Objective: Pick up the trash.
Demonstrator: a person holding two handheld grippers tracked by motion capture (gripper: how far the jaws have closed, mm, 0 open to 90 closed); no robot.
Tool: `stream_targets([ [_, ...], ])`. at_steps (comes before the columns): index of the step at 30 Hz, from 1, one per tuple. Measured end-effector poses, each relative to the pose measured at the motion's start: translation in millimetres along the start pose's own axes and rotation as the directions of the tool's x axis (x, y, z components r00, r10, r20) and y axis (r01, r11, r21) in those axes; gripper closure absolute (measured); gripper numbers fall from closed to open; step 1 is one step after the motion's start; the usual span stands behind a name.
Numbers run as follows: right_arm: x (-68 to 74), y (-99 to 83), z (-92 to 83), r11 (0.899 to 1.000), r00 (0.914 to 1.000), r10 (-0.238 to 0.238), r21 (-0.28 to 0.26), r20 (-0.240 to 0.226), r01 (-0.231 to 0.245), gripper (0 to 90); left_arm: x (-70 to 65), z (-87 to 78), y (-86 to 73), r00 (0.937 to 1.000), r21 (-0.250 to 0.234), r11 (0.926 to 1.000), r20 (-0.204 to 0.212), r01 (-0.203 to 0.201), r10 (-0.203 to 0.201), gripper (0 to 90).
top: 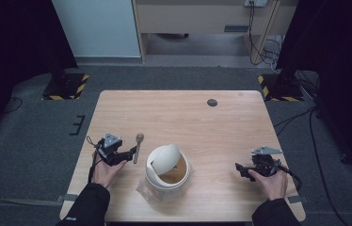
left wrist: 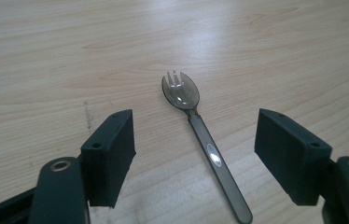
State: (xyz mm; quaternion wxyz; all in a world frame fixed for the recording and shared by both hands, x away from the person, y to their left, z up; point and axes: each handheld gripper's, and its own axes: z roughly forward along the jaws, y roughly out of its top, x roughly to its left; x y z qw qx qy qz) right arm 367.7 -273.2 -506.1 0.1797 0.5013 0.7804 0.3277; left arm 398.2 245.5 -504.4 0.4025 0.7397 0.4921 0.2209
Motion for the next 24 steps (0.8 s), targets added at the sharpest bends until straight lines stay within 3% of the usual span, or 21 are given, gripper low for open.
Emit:
stream_targets([
  [12,1.4,-0.1,1.1,1.0,0.9999,0.001,0.015,-0.013,-0.001,21.7,-4.6,42.8,5.4,0.9986,0.073,0.9973,-0.051,-0.013,0.017,39.6],
  [18,2.8,0.6,2.3,1.0,0.9997,-0.008,0.016,-0.022,0.008,22.2,-7.0,49.0,3.7,0.998,0.105,0.9943,-0.058,-0.017,0.023,44.7],
  [24,2.6,0.9,1.5,1.0,0.9998,-0.009,0.012,-0.018,0.009,22.4,-8.4,49.7,3.2,0.9974,0.129,0.9916,-0.07,-0.003,0.012,55.7],
])
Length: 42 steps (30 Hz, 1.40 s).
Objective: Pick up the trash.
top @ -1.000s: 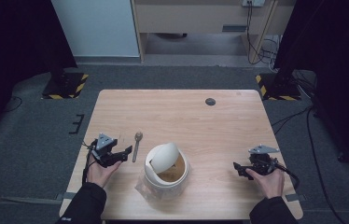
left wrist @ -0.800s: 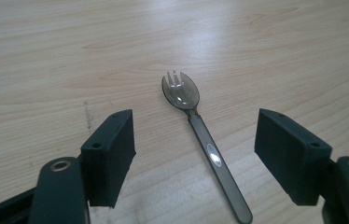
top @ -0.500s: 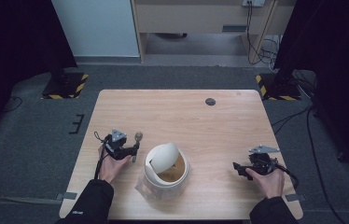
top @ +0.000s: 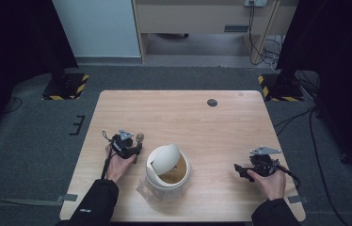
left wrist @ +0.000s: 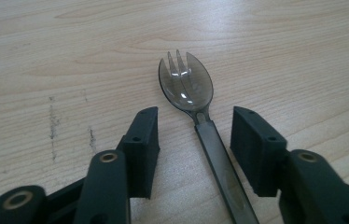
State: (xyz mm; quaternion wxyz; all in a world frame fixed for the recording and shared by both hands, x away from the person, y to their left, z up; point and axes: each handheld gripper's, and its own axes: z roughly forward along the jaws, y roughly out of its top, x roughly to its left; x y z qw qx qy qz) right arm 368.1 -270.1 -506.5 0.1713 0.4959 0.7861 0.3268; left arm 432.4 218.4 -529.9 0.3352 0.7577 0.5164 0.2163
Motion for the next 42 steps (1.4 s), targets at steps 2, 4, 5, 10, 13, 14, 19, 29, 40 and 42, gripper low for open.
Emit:
stream_targets([
  [2,-0.3,0.0,-0.1,1.0,1.0,0.0,-0.002,0.002,0.0,22.4,0.0,-0.5,-0.4,1.0,0.003,1.0,-0.001,-0.003,0.003,59.7],
  [4,-0.6,-0.2,0.1,1.0,1.0,-0.002,-0.001,0.002,0.002,22.4,-0.9,-1.1,-0.7,0.9999,0.005,0.9999,-0.009,-0.011,0.012,64.8],
  [5,-0.5,-0.2,0.1,1.0,1.0,-0.002,0.001,0.001,0.002,22.4,-1.1,-1.3,-0.8,0.9999,0.005,0.9999,-0.008,-0.012,0.012,64.8],
  [10,-0.2,-0.2,0.2,1.0,1.0,-0.006,0.002,0.0,0.006,22.4,-3.1,-2.0,-1.5,0.9994,0.005,0.9994,-0.005,-0.035,0.035,75.8],
  [13,-0.5,-0.4,0.4,1.0,1.0,-0.005,0.003,-0.001,0.005,22.3,-3.8,-2.6,-1.4,0.9986,0.008,0.9985,-0.002,-0.053,0.053,78.9],
  [14,-0.5,-0.4,0.4,1.0,1.0,-0.006,0.003,-0.001,0.006,22.3,-3.8,-2.7,-1.3,0.9984,0.008,0.9983,-0.001,-0.057,0.057,79.2],
  [19,-0.1,0.0,0.1,1.0,1.0,-0.005,0.003,-0.003,0.006,22.3,-1.1,-6.1,-0.6,0.9989,0.015,0.9988,0.004,-0.047,0.047,79.5],
  [29,-0.1,1.8,-2.5,1.0,0.9998,-0.016,-0.013,-0.011,0.016,22.2,-0.2,-52.7,13.7,0.9984,-0.176,0.9844,0.056,0.004,0.006,79.4],
  [40,-2.4,6.6,-9.2,0.997,0.9998,-0.001,-0.08,-0.022,0.0,23.6,1.0,-114.4,28.5,0.9929,-0.416,0.9085,0.119,0.041,0.01,79.5],
  [42,-2.7,7.6,-10.8,0.996,0.9997,0.002,-0.091,-0.023,-0.004,23.8,-3.4,-122.3,31.5,0.992,-0.444,0.8955,0.123,0.029,0.029,79.4],
])
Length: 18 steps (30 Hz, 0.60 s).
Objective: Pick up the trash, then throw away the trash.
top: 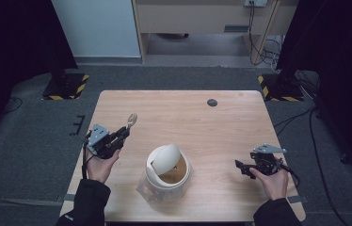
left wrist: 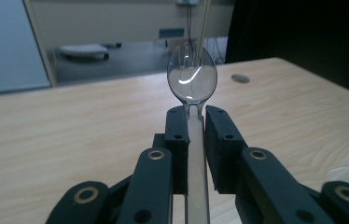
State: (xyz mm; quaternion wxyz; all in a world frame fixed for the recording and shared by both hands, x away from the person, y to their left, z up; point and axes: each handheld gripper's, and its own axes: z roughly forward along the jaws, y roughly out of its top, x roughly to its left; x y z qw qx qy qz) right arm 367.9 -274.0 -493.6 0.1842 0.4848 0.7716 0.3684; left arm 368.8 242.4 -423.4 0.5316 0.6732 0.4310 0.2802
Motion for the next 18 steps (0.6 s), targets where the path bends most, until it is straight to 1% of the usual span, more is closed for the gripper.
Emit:
stream_targets([
  [1,0.0,0.0,0.0,1.0,1.0,0.0,0.0,0.0,0.0,23.8,0.0,0.0,0.0,1.0,0.0,1.0,0.0,0.0,0.0,79.4],
  [2,0.3,1.3,-1.7,1.0,1.0,0.005,-0.017,-0.002,-0.005,23.9,-4.8,-4.9,5.3,0.9999,-0.024,0.9996,0.005,-0.013,0.013,79.4],
  [3,0.3,1.3,-1.7,1.0,1.0,0.005,-0.017,-0.002,-0.005,23.9,-4.8,-4.9,5.3,0.9999,-0.024,0.9996,0.005,-0.013,0.013,79.4],
  [4,1.0,3.0,-3.8,0.999,1.0,0.007,-0.033,-0.003,-0.008,23.9,-9.3,-8.3,10.2,0.9996,-0.047,0.9988,0.025,-0.015,0.017,79.5],
  [5,1.2,3.7,-4.5,0.999,1.0,0.008,-0.042,-0.003,-0.008,23.9,-11.3,-10.0,12.7,0.9994,-0.06,0.9981,0.03,-0.015,0.017,79.5],
  [7,1.4,4.3,-5.2,0.999,1.0,0.007,-0.044,-0.004,-0.007,23.9,-12.5,-11.3,14.7,0.9993,-0.067,0.9976,0.034,-0.015,0.018,79.4],
  [10,2.0,5.8,-6.9,0.999,1.0,0.006,-0.047,-0.006,-0.007,23.9,-17.4,-17.0,22.8,0.9986,-0.102,0.9946,0.048,-0.017,0.022,79.4],
  [13,3.2,8.9,-9.5,0.998,0.9999,0.006,-0.066,-0.01,-0.006,23.9,-21.0,-22.8,29.2,0.9978,-0.128,0.9916,0.062,-0.014,0.022,79.4],
  [14,3.7,10.7,-10.9,0.997,0.9999,0.006,-0.076,-0.01,-0.007,23.9,-22.6,-24.2,31.4,0.9976,-0.14,0.9901,0.066,-0.009,0.019,79.4],
  [15,4.5,12.9,-12.9,0.996,0.9999,0.009,-0.089,-0.01,-0.009,23.9,-23.4,-25.7,32.9,0.9974,-0.143,0.9896,0.068,-0.014,0.024,79.4],
  [16,5.0,14.9,-14.7,0.995,0.9999,0.009,-0.099,-0.012,-0.01,23.9,-25.7,-27.3,35.2,0.9968,-0.156,0.9877,0.075,-0.014,0.026,79.4],
  [18,5.8,21.4,-20.6,0.99,0.9998,0.013,-0.142,-0.018,-0.016,24.2,-30.2,-29.5,38.2,0.9957,-0.17,0.9852,0.085,-0.022,0.037,79.4],
])
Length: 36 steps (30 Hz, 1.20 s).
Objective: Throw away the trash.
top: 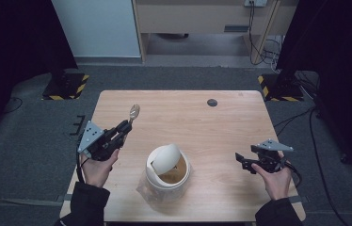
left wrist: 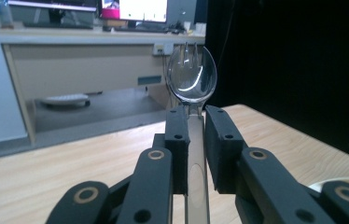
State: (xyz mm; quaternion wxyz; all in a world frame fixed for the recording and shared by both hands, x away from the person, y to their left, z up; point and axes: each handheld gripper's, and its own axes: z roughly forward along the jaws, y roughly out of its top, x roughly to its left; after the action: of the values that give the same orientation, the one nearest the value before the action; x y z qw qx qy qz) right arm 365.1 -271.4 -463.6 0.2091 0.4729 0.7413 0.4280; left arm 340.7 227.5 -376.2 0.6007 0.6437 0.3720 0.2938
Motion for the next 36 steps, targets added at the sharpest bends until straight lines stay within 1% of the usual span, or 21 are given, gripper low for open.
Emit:
stream_targets([
  [3,0.9,9.5,-8.1,0.998,0.9997,0.02,-0.063,-0.011,-0.02,26.1,-8.0,-0.2,4.1,0.9997,-0.017,0.9998,0.02,-0.011,0.012,79.4],
  [4,1.6,14.8,-13.8,0.994,0.9993,0.031,-0.104,-0.023,-0.033,28.2,-11.1,-0.1,5.3,0.9994,-0.022,0.9996,0.028,-0.019,0.02,79.4],
  [5,1.6,14.8,-13.8,0.994,0.9993,0.031,-0.104,-0.023,-0.033,28.2,-15.4,0.2,6.8,0.9989,-0.029,0.9992,0.039,-0.027,0.028,79.4],
  [6,2.3,18.6,-17.7,0.99,0.9988,0.038,-0.134,-0.031,-0.042,28.4,-18.5,0.2,7.9,0.9983,-0.033,0.9988,0.046,-0.035,0.037,79.4],
  [7,3.9,24.7,-23.9,0.983,0.9979,0.048,-0.174,-0.044,-0.055,28.9,-21.7,0.4,9.1,0.9974,-0.036,0.9984,0.056,-0.044,0.046,79.4],
  [8,5.0,27.5,-27.2,0.98,0.9975,0.051,-0.192,-0.05,-0.059,29.6,-28.5,0.4,12.6,0.9951,-0.045,0.9971,0.075,-0.062,0.065,79.4],
  [9,5.0,27.5,-27.2,0.98,0.9975,0.051,-0.192,-0.05,-0.059,29.6,-28.5,0.4,12.6,0.9951,-0.045,0.9971,0.075,-0.062,0.065,79.5],
  [10,6.6,30.8,-31.4,0.974,0.9973,0.051,-0.217,-0.052,-0.062,30.5,-30.9,0.3,14.0,0.9944,-0.051,0.9966,0.08,-0.065,0.069,79.5],
  [14,13.3,42.5,-42.4,0.958,0.995,0.052,-0.277,-0.085,-0.074,31.6,-43.2,-3.2,20.8,0.9895,-0.075,0.9938,0.113,-0.083,0.091,79.4],
  [17,19.4,53.7,-48.6,0.948,0.9937,0.041,-0.311,-0.104,-0.072,31.8,-49.9,-4.6,24.1,0.986,-0.087,0.9922,0.133,-0.089,0.1,79.4],
  [20,26.4,64.5,-52.4,0.936,0.9916,0.028,-0.345,-0.127,-0.07,33.1,-54.3,-5.4,24.6,0.9836,-0.083,0.9917,0.144,-0.098,0.109,79.4],
  [22,33.9,73.2,-54.3,0.929,0.989,0.011,-0.365,-0.147,-0.065,34.2,-56.1,-5.2,24.7,0.9828,-0.082,0.9916,0.147,-0.1,0.112,79.4],
  [25,46.3,83.0,-56.1,0.921,0.9845,-0.014,-0.386,-0.175,-0.055,35.0,-58.6,-3.8,24.2,0.9813,-0.085,0.9903,0.149,-0.11,0.122,79.4],
  [26,50.3,85.8,-56.4,0.919,0.9825,-0.023,-0.391,-0.185,-0.052,35.2,-58.7,-2.8,24.1,0.9797,-0.095,0.9876,0.145,-0.125,0.138,79.5],
  [27,54.1,88.2,-56.6,0.917,0.9809,-0.031,-0.396,-0.192,-0.048,35.7,-60.1,-2.4,23.0,0.9795,-0.086,0.9892,0.153,-0.118,0.13,79.4],
  [30,64.8,94.0,-57.9,0.912,0.9751,-0.049,-0.407,-0.216,-0.045,36.1,-63.5,-1.0,21.7,0.9766,-0.087,0.9881,0.163,-0.127,0.14,79.4],
  [33,74.3,99.2,-60.2,0.909,0.9674,-0.061,-0.414,-0.246,-0.048,35.9,-67.9,-1.7,22.2,0.9715,-0.096,0.985,0.176,-0.143,0.158,79.4],
  [34,76.3,100.5,-60.7,0.907,0.9666,-0.063,-0.418,-0.248,-0.048,36.0,-69.8,-1.8,22.8,0.9687,-0.104,0.9829,0.182,-0.152,0.169,79.4],
  [36,81.9,104.6,-61.8,0.899,0.9612,-0.067,-0.435,-0.268,-0.059,36.3,-73.0,-1.7,23.4,0.9641,-0.112,0.9792,0.188,-0.169,0.188,79.4],
])
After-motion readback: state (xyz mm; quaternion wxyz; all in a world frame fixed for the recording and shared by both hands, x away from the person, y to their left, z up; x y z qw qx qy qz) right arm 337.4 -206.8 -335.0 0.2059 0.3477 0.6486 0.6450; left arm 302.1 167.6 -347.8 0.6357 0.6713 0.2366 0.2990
